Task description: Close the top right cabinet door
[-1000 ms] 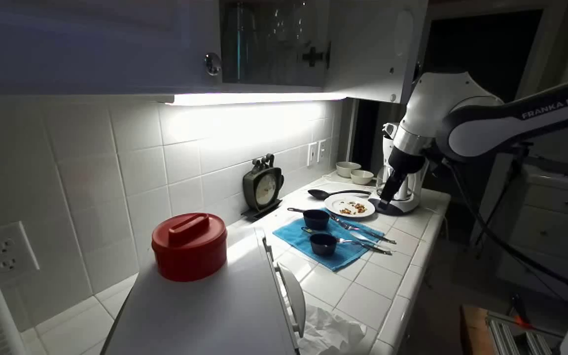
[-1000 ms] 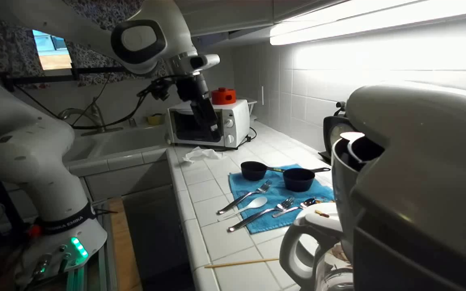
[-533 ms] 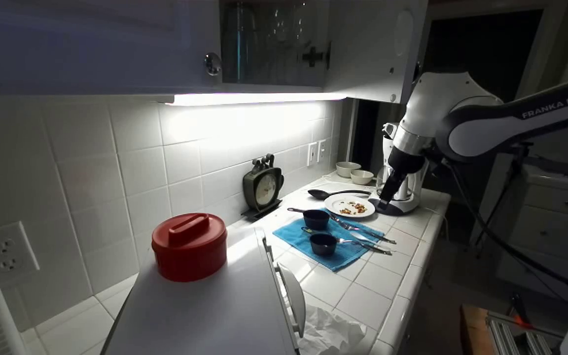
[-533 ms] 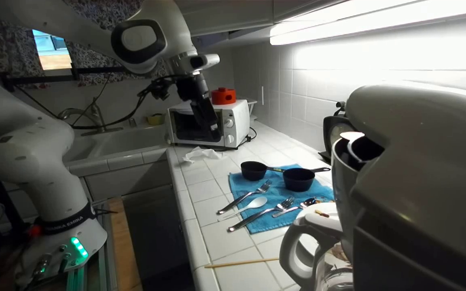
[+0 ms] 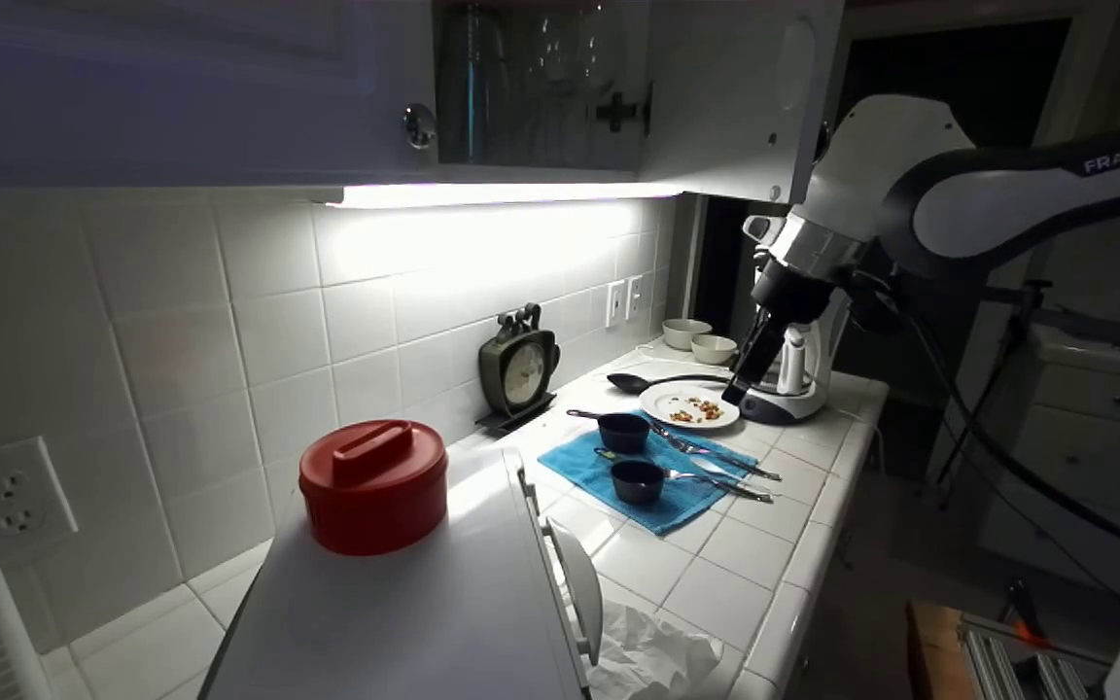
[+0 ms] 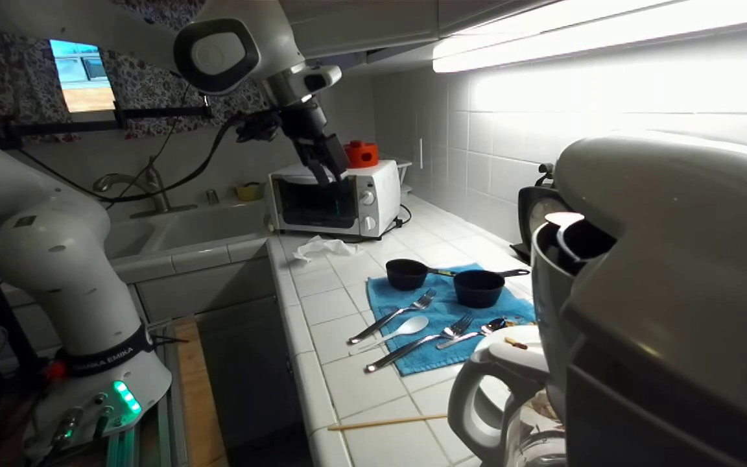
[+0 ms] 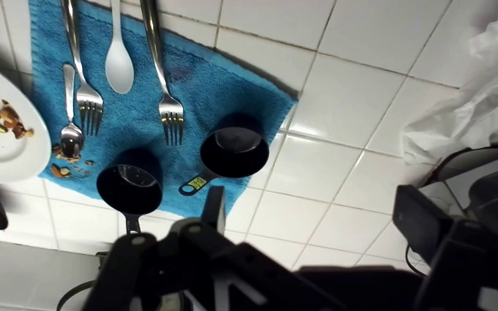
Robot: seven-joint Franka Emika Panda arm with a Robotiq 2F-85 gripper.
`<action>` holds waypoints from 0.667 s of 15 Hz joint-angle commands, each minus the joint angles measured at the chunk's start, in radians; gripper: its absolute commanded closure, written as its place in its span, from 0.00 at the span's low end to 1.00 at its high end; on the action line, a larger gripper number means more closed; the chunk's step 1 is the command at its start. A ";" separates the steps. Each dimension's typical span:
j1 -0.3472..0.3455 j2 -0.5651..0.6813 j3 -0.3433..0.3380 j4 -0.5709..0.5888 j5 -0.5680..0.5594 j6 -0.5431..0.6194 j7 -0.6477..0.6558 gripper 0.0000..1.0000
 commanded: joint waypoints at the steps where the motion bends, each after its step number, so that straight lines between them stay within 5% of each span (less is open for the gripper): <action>1: 0.030 -0.049 -0.010 0.013 0.037 -0.070 -0.065 0.00; 10: 0.143 -0.157 0.021 0.068 0.045 -0.195 -0.182 0.00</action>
